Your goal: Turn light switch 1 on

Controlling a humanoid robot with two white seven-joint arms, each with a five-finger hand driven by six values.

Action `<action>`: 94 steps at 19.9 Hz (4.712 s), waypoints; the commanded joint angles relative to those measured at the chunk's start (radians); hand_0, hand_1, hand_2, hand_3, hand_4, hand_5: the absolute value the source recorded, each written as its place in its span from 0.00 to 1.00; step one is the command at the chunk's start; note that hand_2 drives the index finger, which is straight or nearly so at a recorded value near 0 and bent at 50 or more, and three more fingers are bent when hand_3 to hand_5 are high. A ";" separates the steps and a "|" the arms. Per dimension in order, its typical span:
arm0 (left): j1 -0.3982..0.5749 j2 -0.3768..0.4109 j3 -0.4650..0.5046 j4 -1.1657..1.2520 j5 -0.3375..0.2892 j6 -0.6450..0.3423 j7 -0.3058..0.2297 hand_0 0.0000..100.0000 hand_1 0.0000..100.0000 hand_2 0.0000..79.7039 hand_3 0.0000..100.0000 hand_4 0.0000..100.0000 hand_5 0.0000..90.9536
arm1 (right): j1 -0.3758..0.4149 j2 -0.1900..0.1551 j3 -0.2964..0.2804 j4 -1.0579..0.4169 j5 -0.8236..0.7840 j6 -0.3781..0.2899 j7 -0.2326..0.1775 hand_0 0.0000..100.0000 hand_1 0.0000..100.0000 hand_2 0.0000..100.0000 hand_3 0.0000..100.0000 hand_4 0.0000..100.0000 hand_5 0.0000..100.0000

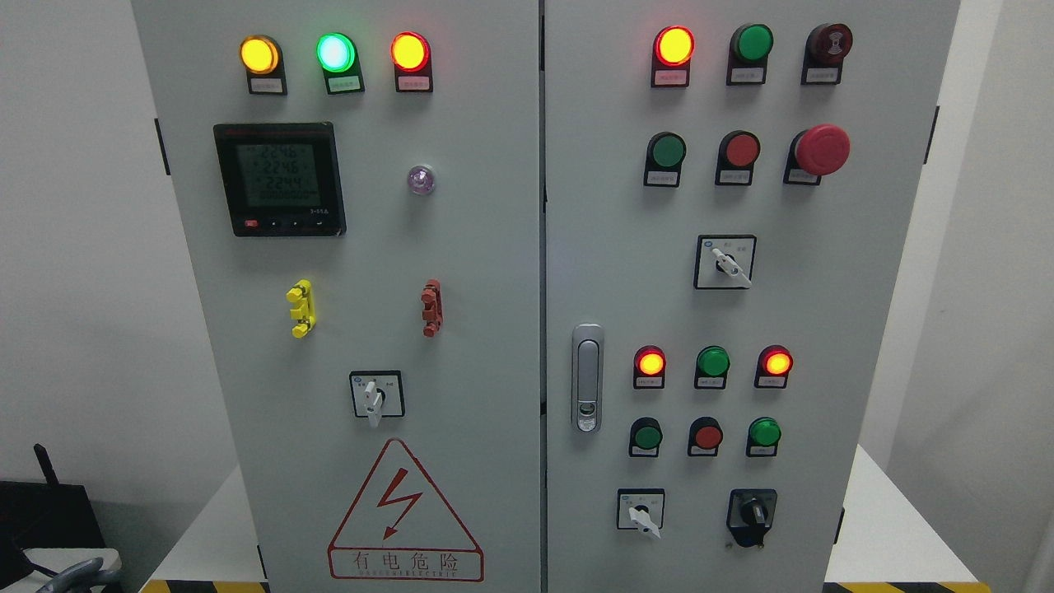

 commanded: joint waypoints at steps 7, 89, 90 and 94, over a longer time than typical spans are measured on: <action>-0.070 -0.005 -0.308 -0.102 -0.020 0.097 0.132 0.04 0.23 0.51 0.61 0.68 0.59 | 0.000 0.000 0.000 0.000 -0.018 0.001 -0.001 0.12 0.39 0.00 0.00 0.00 0.00; -0.461 -0.155 -0.544 -0.082 -0.277 0.869 0.577 0.12 0.64 0.69 0.77 0.85 0.89 | 0.000 0.000 0.000 0.000 -0.018 0.001 -0.001 0.12 0.39 0.00 0.00 0.00 0.00; -0.463 -0.155 -0.546 -0.080 -0.277 0.869 0.577 0.12 0.64 0.69 0.77 0.85 0.89 | 0.000 0.000 0.000 0.000 -0.017 0.001 -0.001 0.12 0.39 0.00 0.00 0.00 0.00; -0.474 -0.157 -0.546 -0.071 -0.274 0.879 0.577 0.12 0.62 0.69 0.76 0.85 0.89 | 0.000 0.000 0.000 0.000 -0.017 0.001 -0.001 0.12 0.39 0.00 0.00 0.00 0.00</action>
